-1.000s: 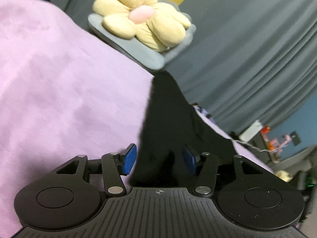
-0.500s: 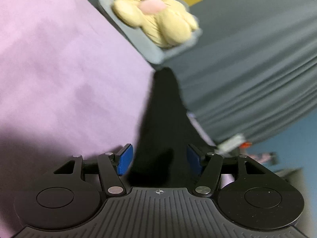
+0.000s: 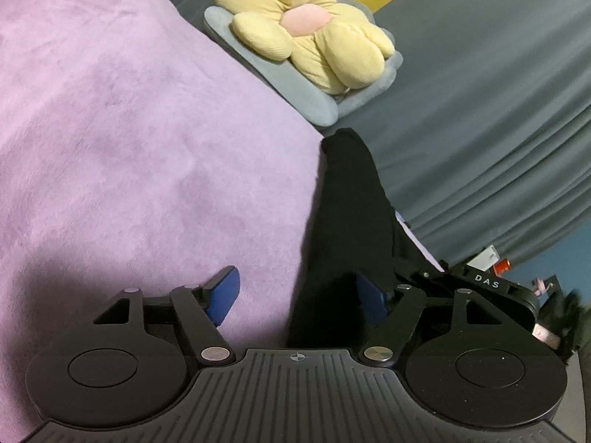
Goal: Fold small clothes
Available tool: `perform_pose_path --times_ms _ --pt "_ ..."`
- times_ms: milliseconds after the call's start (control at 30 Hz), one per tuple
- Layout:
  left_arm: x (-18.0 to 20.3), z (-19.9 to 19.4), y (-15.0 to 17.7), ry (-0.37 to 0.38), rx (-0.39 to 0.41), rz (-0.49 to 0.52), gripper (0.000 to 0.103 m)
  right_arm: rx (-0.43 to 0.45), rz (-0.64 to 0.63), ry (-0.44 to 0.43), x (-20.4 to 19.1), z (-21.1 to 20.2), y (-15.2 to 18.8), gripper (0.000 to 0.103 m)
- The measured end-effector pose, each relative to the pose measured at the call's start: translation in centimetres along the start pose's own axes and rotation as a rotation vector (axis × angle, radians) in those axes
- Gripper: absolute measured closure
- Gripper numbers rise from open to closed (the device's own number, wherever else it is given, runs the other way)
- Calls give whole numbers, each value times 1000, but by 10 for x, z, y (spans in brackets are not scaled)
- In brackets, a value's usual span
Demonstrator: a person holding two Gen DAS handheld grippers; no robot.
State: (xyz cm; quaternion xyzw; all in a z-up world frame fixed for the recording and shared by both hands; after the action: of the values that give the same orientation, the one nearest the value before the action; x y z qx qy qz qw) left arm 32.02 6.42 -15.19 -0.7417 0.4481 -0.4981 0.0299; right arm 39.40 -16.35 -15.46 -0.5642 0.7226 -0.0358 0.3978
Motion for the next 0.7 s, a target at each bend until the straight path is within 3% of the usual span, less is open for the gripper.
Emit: perform_pose_path --times_ms 100,233,333,400,467,600,633,700 --pt "3 0 1 -12 0 12 27 48 -196 60 -21 -11 -2 92" --pt "4 -1 1 -20 0 15 27 117 -237 86 -15 -40 -18 94" --pt "5 0 -1 -17 -3 -2 26 179 -295 231 7 -63 -34 94" --pt "6 1 0 -9 -7 -3 26 218 -368 387 25 -71 -41 94" --pt "9 2 3 1 -15 4 26 171 -370 451 45 -68 -42 93" --pt "20 4 8 24 -35 54 26 101 -139 277 74 -80 -32 79" --pt "23 5 10 36 -39 59 25 85 -93 227 80 -83 -26 69" --pt "29 7 14 60 -50 71 25 58 -43 158 87 -88 -15 66"
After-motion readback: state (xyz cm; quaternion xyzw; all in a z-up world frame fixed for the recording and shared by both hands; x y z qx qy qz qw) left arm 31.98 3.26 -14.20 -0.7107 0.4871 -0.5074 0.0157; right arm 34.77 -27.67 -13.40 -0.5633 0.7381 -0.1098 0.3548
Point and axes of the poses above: each gripper's, at about its wrist camera, not at the fingertips, and z roughly the way its jaws point, x to its right, y to its underside, the point moved 7 cm from there along z, roughly the way its jaws point, and after that the axes turned 7 degrees about y, right-handed, at the moved point
